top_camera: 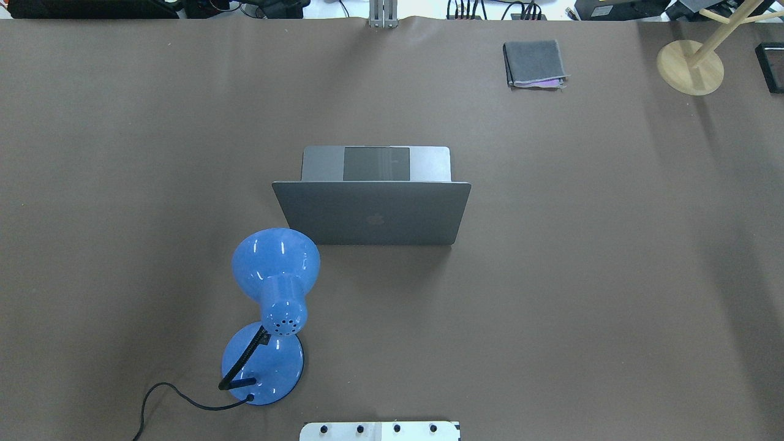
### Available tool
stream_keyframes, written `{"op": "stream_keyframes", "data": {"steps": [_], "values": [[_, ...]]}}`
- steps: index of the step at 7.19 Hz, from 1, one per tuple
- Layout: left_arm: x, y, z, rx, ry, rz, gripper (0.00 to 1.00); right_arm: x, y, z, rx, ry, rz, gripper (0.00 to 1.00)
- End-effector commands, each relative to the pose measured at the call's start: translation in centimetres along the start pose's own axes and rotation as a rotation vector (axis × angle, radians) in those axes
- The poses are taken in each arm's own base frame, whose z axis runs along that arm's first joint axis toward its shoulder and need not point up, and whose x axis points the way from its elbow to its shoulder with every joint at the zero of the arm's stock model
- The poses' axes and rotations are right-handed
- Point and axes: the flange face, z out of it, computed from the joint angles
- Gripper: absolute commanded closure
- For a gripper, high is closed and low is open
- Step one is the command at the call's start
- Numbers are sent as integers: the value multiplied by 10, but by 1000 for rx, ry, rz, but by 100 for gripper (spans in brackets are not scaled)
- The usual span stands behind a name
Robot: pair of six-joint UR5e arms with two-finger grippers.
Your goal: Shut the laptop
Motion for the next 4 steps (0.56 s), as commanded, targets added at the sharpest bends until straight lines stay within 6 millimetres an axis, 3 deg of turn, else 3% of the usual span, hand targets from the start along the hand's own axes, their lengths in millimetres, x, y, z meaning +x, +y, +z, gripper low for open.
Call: {"op": "stream_keyframes", "data": {"steps": [1, 4], "values": [[0, 0, 0, 0, 0, 0, 2, 0, 0, 0, 0, 0, 0, 0], [6, -9, -8, 19, -4, 21, 2, -7, -8, -7, 69, 3, -66, 0]]}}
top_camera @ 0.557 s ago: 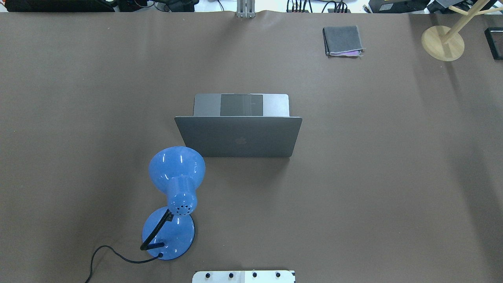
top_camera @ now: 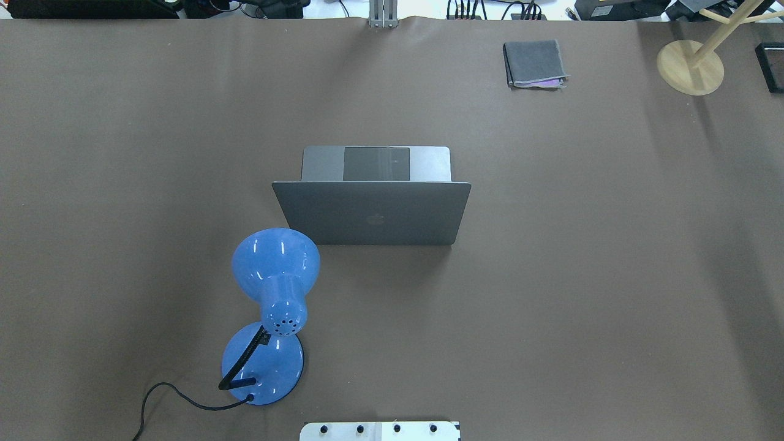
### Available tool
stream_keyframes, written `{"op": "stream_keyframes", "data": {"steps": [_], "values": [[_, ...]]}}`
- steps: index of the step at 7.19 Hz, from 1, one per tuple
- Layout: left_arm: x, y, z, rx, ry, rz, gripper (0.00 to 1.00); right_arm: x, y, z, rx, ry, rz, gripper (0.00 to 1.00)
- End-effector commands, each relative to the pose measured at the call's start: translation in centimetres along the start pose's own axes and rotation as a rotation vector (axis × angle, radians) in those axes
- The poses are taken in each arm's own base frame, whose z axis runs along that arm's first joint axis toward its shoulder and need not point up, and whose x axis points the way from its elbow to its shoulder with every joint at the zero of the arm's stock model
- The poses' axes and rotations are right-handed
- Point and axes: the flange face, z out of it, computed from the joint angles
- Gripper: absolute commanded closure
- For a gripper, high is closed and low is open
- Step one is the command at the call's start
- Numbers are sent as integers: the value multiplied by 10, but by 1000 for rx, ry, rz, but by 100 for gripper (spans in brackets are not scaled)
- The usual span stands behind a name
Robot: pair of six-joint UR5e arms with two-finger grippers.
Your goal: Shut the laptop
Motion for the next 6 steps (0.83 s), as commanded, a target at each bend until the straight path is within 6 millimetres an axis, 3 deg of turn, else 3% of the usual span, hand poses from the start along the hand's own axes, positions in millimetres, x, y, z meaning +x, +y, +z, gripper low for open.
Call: {"op": "stream_keyframes", "data": {"steps": [1, 4, 5, 6], "values": [[7, -12, -11, 46, -10, 38, 2, -7, -9, -8, 116, 1, -108, 0], [19, -32, -28, 235, -58, 218, 2, -20, -26, -22, 198, 6, -167, 0], [24, -59, -40, 354, -94, 328, 2, -27, -39, -30, 221, 5, -189, 0], [16, -67, -31, 371, -91, 347, 2, -32, -46, -34, 233, -6, -200, 0]]}}
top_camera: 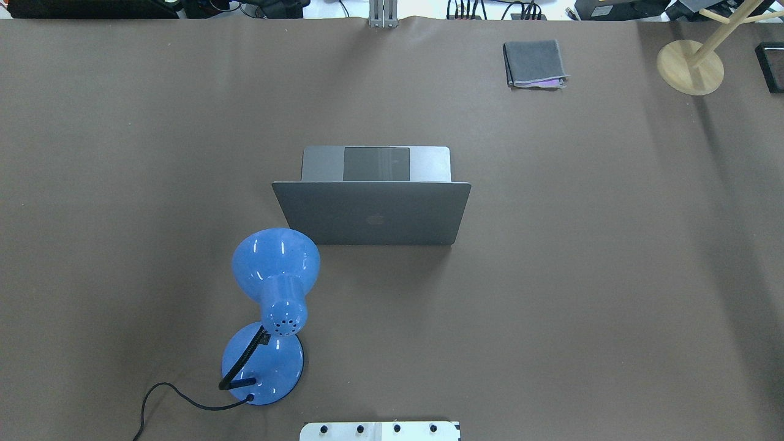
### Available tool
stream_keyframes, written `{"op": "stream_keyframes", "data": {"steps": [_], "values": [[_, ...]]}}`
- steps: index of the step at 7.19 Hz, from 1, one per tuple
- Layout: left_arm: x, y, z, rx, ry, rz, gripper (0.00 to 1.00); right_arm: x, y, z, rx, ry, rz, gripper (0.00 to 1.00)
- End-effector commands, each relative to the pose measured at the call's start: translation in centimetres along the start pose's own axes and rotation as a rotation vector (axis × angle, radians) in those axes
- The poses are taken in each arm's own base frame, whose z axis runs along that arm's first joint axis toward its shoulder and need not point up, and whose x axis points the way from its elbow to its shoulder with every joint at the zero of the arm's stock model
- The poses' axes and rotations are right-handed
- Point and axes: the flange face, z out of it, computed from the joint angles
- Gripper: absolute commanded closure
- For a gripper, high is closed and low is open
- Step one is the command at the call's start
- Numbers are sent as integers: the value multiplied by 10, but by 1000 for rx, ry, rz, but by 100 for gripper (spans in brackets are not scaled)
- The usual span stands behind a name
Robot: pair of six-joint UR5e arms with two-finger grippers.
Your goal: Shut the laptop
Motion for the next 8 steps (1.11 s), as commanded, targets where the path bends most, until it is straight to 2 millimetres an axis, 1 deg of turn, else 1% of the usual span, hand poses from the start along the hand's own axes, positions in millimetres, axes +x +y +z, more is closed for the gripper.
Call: {"op": "stream_keyframes", "data": {"steps": [1, 2, 3, 4, 5, 6, 7, 8], "values": [[-1, -29, 4, 82, -7, 95, 2, -7, -13, -5, 23, -25, -22, 0], [6, -31, 5, 96, 77, 91, 2, -10, -17, -7, 29, -27, -28, 0], [16, -35, 6, 113, 147, 101, 2, -15, -25, -11, 41, -48, -27, 0], [28, -46, 11, 107, 164, 110, 2, -23, -38, -15, 55, -73, 28, 0], [44, -60, 19, 98, 186, 67, 2, -42, -52, -17, 58, -95, 60, 0], [73, -84, 21, 101, 215, 68, 2, -75, -61, -15, 43, -113, 99, 0], [104, -102, 27, 83, 249, 14, 2, -105, -79, -21, 54, -138, 138, 0], [133, -116, 31, 66, 284, -44, 2, -132, -82, -22, 42, -160, 171, 0]]}}
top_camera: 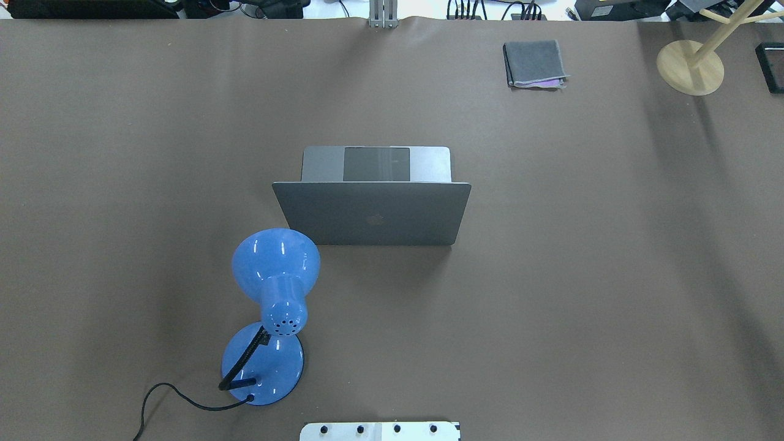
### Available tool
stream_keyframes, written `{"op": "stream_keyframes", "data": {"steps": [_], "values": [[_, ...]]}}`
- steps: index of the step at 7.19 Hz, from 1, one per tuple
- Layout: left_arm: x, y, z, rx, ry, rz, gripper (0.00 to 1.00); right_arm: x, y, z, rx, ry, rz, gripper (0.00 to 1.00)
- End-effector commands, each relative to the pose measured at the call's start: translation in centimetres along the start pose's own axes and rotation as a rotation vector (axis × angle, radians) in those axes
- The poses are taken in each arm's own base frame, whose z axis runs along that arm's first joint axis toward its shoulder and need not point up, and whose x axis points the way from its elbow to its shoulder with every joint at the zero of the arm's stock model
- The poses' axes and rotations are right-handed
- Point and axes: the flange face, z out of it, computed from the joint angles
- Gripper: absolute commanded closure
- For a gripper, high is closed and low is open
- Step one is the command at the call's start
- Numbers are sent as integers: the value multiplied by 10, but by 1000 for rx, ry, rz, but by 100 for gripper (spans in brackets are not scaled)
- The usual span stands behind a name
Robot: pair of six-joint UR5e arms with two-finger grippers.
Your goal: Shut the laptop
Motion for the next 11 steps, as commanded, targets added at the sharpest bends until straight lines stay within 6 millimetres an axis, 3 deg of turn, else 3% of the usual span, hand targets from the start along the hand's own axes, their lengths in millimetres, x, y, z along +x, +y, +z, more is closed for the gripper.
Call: {"op": "stream_keyframes", "data": {"steps": [1, 3, 4, 5, 6, 7, 8, 9, 11], "values": [[66, -32, 26, -24, 84, -138, 2, -66, -8, 6, -20, -54, 107, 0], [128, -46, 36, -42, 135, -248, 3, -134, -7, 26, -24, -33, 237, 0], [164, -63, 40, -48, 172, -308, 3, -168, -6, 38, -29, -38, 288, 2], [195, -65, 46, -66, 204, -320, 3, -191, 1, 43, -39, -46, 302, 6], [206, -70, 42, -59, 216, -308, 13, -210, 10, 41, -72, -49, 332, 27], [215, -69, 45, -69, 226, -312, 97, -235, 18, 38, -109, -43, 342, 75], [236, -72, 48, -79, 251, -306, 100, -250, 16, 41, -119, -41, 344, 100], [256, -76, 44, -91, 273, -385, 100, -266, 15, 45, -107, -42, 397, 100], [320, -88, 64, -165, 340, -474, 100, -310, 16, 57, -146, -20, 497, 100]]}}
